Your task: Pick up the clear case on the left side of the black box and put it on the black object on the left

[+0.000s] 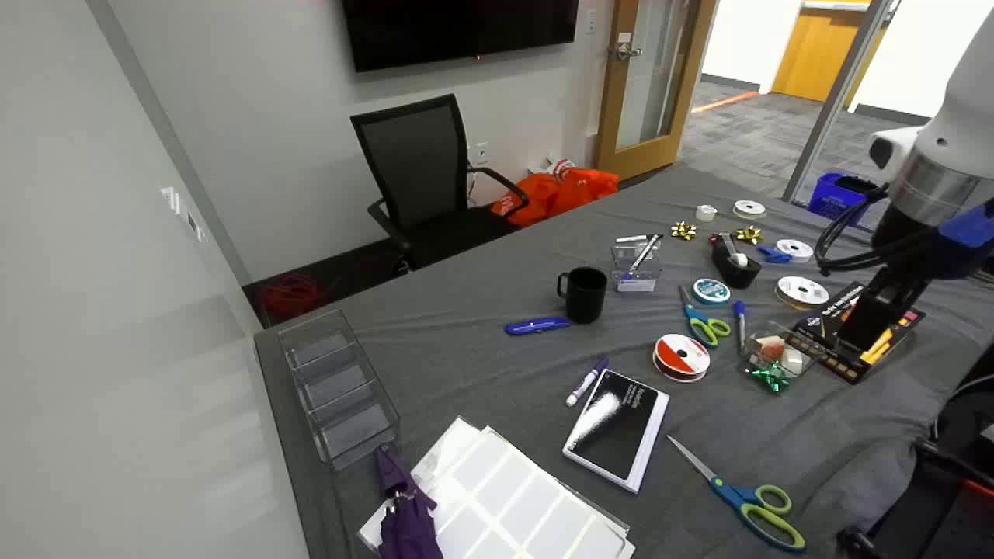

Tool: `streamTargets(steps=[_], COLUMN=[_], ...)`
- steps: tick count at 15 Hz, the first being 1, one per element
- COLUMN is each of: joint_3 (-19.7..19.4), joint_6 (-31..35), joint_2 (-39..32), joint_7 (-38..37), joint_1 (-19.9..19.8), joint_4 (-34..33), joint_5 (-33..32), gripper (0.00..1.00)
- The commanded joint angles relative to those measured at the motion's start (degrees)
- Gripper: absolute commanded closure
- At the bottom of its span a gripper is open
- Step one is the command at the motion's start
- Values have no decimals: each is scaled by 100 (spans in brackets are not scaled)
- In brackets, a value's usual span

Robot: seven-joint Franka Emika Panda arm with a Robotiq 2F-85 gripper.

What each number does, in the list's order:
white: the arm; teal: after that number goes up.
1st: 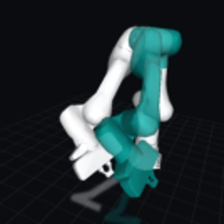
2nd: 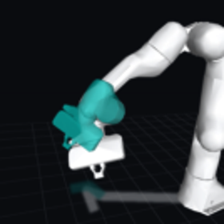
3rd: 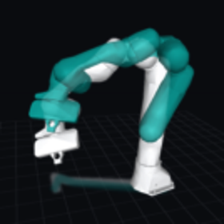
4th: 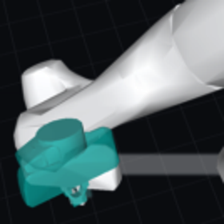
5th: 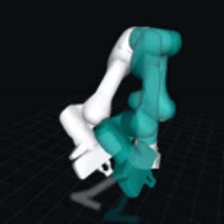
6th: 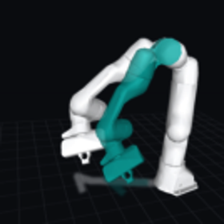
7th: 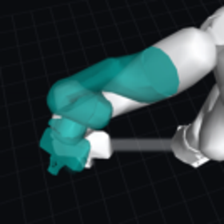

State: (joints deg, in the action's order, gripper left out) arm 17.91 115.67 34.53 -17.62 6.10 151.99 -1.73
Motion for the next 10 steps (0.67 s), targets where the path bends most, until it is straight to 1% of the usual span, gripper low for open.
streamTargets(steps=[1,8,9,10], joint_3=[-90,-90,-125,-233], joint_6=[-12,-12,33,219], joint_2=[-19,-19,-21,-21], joint_7=[-50,-50,-8,86], joint_1=[97,97,101,80], joint_4=[-8,-8,10,91], joint_5=[-59,-59,-49,-18], gripper=[0,0,0,0])
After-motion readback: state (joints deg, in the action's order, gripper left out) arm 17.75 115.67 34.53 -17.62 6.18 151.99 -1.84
